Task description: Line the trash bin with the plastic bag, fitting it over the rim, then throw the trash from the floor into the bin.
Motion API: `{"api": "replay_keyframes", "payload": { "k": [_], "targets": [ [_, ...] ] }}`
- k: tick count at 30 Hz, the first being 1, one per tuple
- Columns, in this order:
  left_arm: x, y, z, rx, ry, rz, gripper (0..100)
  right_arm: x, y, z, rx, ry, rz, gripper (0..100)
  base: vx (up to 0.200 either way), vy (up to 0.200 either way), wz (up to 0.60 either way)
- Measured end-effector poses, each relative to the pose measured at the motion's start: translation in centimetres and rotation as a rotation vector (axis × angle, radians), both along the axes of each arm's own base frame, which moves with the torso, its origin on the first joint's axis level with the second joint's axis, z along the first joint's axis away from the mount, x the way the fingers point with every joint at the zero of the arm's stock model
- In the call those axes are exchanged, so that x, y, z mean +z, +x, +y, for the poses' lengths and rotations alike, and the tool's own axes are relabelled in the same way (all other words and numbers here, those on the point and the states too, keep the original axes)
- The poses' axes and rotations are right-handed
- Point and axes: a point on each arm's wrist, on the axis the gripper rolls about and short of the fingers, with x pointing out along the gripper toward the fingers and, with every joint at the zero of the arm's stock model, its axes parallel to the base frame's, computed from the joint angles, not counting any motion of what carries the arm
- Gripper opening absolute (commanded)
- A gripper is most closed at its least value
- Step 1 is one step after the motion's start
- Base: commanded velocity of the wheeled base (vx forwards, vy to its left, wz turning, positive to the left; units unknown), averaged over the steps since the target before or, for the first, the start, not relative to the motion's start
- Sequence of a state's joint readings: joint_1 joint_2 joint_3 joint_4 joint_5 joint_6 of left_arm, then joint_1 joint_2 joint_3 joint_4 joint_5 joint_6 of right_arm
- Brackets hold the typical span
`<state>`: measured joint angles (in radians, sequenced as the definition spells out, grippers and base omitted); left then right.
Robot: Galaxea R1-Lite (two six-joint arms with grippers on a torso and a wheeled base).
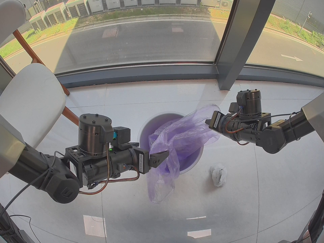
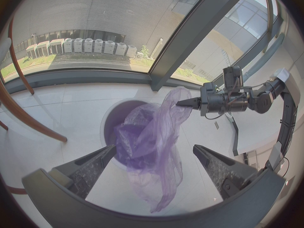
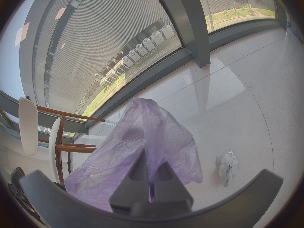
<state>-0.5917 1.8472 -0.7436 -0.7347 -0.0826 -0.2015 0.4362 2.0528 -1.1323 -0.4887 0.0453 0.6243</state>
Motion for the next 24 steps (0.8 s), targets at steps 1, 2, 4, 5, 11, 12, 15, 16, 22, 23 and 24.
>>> {"api": "replay_keyframes", "payload": {
  "k": [1,2,4,5,11,12,15,16,22,23,24],
  "targets": [
    [-0.2,-0.2,0.1,0.0,0.006,0.006,100,0.0,0.0,0.0,-0.001,0.0,-0.001,0,0.0,0.0,0.0],
    [-0.4,-0.4,0.3,-0.002,0.012,0.014,100,0.1,0.1,0.0,-0.001,0.001,-0.002,0,0.0,0.0,0.0],
    [-1.0,-0.8,0.6,-0.005,0.026,0.027,100,0.1,0.1,-0.1,-0.002,0.001,-0.003,0,0.0,0.0,0.0],
    [-1.1,-0.9,0.7,-0.007,0.028,0.026,100,0.1,0.1,-0.1,-0.003,0.002,-0.004,0,0.0,0.0,0.0],
    [-1.3,-1.0,0.7,-0.013,-0.012,-0.048,100,0.2,0.1,0.0,-0.002,0.004,-0.005,0,0.0,0.0,0.0],
    [-1.6,-0.9,0.6,-0.014,-0.013,-0.051,0,0.2,0.1,0.0,-0.002,0.004,-0.006,0,0.0,0.0,0.0],
    [-2.2,-0.5,0.3,-0.015,-0.017,-0.058,0,0.2,0.1,0.0,0.0,0.004,-0.007,0,0.0,0.0,0.0],
    [-2.6,-0.4,0.2,-0.017,-0.015,-0.054,0,0.3,0.1,0.0,0.0,0.005,-0.009,0,0.0,0.0,0.0],
    [-4.1,-0.1,0.1,-0.016,0.005,-0.021,0,0.5,0.1,0.2,0.003,0.008,-0.016,0,0.0,0.0,0.0],
    [-4.2,0.0,0.1,-0.013,0.006,-0.018,0,0.6,0.1,0.2,0.004,0.008,-0.018,0,0.0,0.0,0.0],
    [-4.3,0.1,0.1,-0.01,0.007,-0.016,0,0.7,0.1,0.2,0.004,0.008,-0.02,0,0.0,0.0,0.0]
  ]
}}
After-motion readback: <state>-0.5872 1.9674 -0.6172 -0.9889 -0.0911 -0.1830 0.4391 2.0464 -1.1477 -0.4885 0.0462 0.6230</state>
